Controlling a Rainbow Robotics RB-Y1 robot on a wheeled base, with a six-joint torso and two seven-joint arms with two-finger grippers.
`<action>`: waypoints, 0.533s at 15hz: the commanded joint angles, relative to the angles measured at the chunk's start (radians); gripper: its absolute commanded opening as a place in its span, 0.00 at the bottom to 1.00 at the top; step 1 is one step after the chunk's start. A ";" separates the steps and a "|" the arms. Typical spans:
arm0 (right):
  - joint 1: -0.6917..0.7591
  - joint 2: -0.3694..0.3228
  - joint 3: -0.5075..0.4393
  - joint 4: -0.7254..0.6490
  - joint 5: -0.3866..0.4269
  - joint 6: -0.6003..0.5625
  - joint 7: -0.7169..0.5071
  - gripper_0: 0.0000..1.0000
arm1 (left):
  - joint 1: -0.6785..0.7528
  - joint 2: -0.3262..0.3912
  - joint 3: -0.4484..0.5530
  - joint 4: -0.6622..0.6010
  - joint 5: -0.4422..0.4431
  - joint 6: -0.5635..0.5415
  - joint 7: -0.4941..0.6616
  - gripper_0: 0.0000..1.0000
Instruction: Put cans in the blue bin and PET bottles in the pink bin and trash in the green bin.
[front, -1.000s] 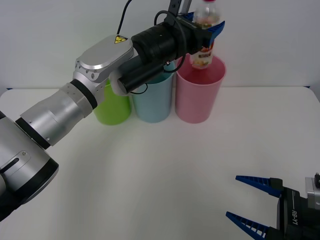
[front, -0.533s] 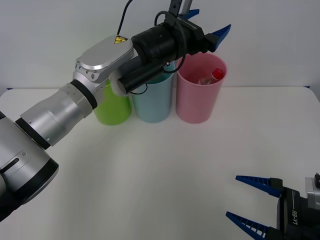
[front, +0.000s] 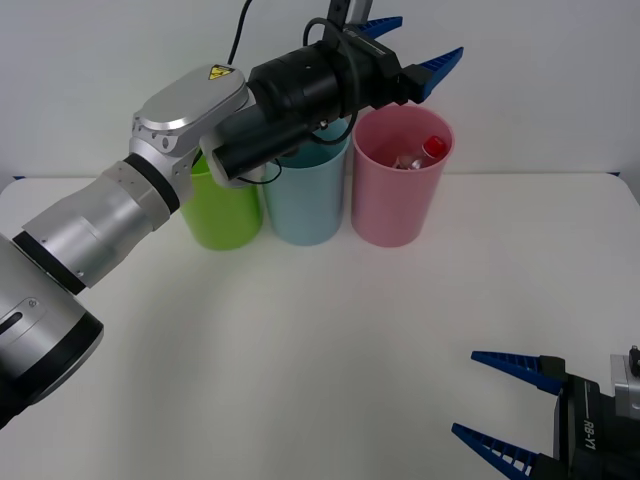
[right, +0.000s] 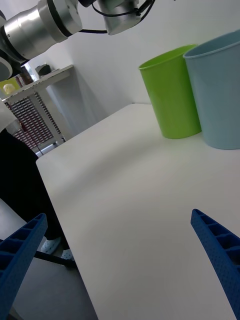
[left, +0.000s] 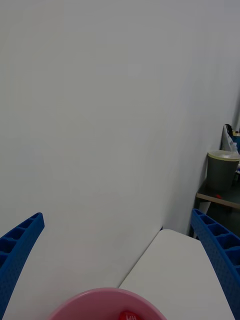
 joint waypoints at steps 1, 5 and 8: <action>0.000 0.000 0.000 0.000 0.000 0.000 0.000 1.00 | 0.003 0.044 0.000 -0.001 0.085 -0.073 -0.069 1.00; 0.000 0.000 0.000 0.000 0.000 0.000 0.000 1.00 | 0.055 0.143 0.000 -0.070 0.161 -0.150 -0.100 1.00; 0.000 0.000 0.000 0.000 0.000 0.000 0.000 1.00 | 0.142 0.271 0.000 -0.234 0.220 -0.148 -0.103 1.00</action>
